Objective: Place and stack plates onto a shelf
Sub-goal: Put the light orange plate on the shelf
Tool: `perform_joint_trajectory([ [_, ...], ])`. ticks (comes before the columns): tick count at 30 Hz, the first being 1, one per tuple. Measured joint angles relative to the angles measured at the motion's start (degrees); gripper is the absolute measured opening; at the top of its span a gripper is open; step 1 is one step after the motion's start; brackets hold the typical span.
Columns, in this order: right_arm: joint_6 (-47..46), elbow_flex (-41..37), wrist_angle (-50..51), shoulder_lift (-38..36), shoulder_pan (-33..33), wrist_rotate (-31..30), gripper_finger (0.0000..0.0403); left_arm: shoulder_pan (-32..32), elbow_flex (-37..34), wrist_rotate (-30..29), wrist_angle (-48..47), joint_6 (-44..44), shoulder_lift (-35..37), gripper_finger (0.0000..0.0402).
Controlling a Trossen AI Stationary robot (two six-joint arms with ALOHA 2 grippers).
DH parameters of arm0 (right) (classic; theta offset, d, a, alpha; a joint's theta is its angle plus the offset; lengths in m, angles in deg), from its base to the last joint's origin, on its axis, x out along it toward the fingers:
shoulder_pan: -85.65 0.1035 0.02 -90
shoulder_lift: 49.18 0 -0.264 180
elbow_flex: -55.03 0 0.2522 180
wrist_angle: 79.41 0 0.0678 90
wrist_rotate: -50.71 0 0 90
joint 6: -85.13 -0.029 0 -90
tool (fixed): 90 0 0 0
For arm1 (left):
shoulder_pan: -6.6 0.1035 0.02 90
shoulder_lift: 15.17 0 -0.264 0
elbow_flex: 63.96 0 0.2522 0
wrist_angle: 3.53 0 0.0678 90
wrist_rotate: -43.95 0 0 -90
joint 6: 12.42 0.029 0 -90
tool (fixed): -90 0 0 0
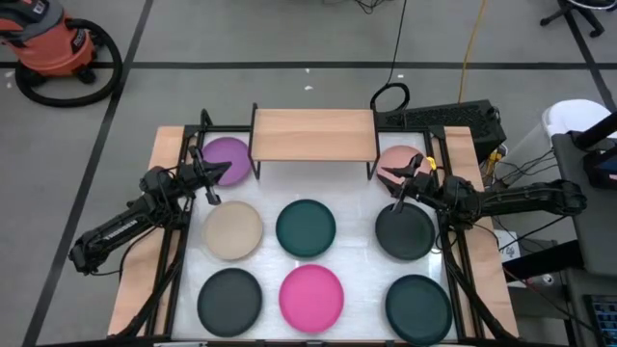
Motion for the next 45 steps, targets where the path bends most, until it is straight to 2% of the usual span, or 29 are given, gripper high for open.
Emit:
perform_joint_trajectory([
  [45, -4.09, -0.02, 2.89, 0.00, 0.00, 0.16, 0.0105, 0.00, 0.00, 0.00, 0.00, 0.02, -0.02, 0.0017],
])
